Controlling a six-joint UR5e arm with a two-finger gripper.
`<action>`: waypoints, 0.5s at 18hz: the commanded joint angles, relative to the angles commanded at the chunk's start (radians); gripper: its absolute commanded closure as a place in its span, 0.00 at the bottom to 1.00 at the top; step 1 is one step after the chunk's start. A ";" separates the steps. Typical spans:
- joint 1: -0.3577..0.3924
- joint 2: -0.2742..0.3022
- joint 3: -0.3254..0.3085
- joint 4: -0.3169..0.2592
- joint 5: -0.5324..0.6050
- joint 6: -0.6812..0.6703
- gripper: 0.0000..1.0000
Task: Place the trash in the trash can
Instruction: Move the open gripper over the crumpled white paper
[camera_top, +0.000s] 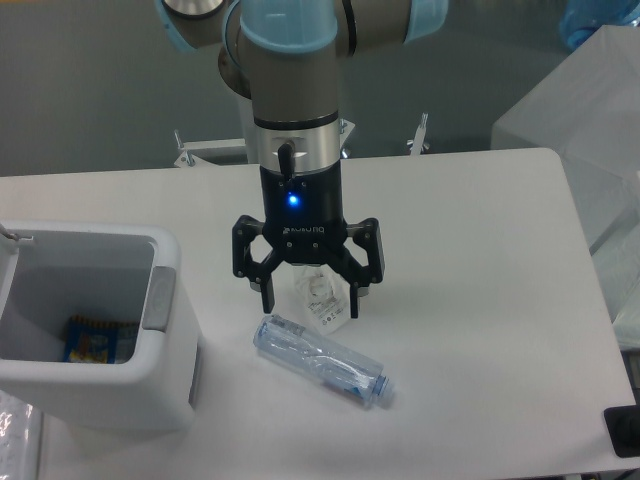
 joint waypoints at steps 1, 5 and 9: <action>0.000 -0.005 0.000 0.003 0.003 0.002 0.00; -0.002 -0.011 -0.005 0.000 0.026 0.000 0.00; -0.005 -0.037 -0.011 0.041 0.021 -0.014 0.00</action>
